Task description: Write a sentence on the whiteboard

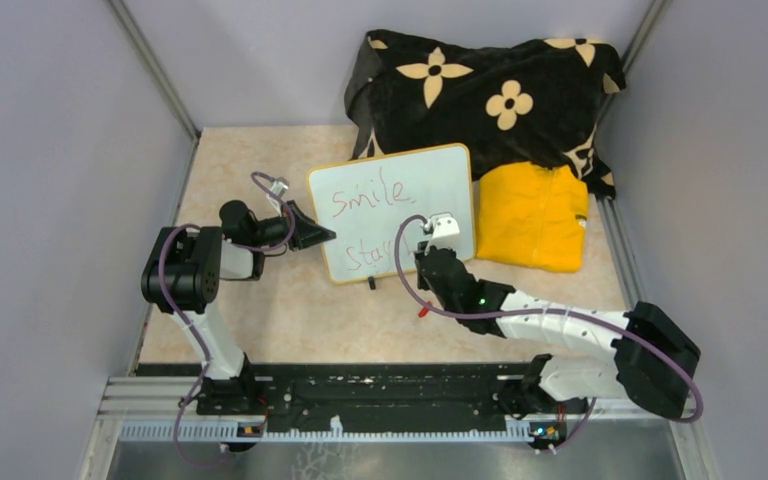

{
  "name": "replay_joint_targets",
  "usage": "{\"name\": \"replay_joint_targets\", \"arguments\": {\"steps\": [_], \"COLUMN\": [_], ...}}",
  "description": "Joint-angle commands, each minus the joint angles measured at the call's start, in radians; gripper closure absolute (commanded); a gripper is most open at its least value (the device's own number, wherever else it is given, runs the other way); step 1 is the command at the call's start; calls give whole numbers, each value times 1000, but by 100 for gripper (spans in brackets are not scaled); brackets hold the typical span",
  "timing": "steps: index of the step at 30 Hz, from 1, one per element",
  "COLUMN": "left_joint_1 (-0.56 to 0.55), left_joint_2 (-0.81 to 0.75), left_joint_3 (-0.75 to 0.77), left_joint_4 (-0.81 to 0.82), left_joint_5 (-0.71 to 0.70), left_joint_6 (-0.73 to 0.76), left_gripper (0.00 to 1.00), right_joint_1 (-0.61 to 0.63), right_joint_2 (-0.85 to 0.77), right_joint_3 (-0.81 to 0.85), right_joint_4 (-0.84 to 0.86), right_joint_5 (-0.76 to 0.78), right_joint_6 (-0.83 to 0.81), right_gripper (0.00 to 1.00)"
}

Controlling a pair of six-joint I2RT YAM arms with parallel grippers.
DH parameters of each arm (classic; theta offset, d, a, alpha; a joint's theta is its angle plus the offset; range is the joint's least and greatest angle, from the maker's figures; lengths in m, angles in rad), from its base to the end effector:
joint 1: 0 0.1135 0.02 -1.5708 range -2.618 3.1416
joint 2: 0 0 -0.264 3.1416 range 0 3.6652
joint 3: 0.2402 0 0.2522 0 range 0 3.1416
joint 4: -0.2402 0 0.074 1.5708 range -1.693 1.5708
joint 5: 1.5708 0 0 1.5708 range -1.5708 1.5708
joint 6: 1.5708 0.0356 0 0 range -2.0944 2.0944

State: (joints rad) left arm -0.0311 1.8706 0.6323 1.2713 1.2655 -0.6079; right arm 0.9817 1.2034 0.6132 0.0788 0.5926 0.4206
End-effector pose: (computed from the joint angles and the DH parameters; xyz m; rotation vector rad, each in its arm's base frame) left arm 0.3181 -0.0439 0.1566 0.6212 1.6496 -1.4341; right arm 0.1568 0.1988 0.2227 -0.2070 1.9893 0.2844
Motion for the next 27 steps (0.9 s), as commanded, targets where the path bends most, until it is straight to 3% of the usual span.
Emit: {"name": "replay_joint_targets", "arguments": {"steps": [1,27], "left_joint_1": [-20,-21], "left_joint_2": [32,32], "left_joint_3": [-6,-4], "left_joint_4": [-97,-102], "left_joint_5": [-44,-43], "left_joint_6": [79,82], "left_gripper": [100,100], "right_joint_1": [6,-75], "right_joint_2": [-80,10], "right_joint_3": [36,109], "right_joint_4": [16,56], "right_joint_5": [19,-23], "right_joint_6": [-10,-49], "right_gripper": [100,100]}}
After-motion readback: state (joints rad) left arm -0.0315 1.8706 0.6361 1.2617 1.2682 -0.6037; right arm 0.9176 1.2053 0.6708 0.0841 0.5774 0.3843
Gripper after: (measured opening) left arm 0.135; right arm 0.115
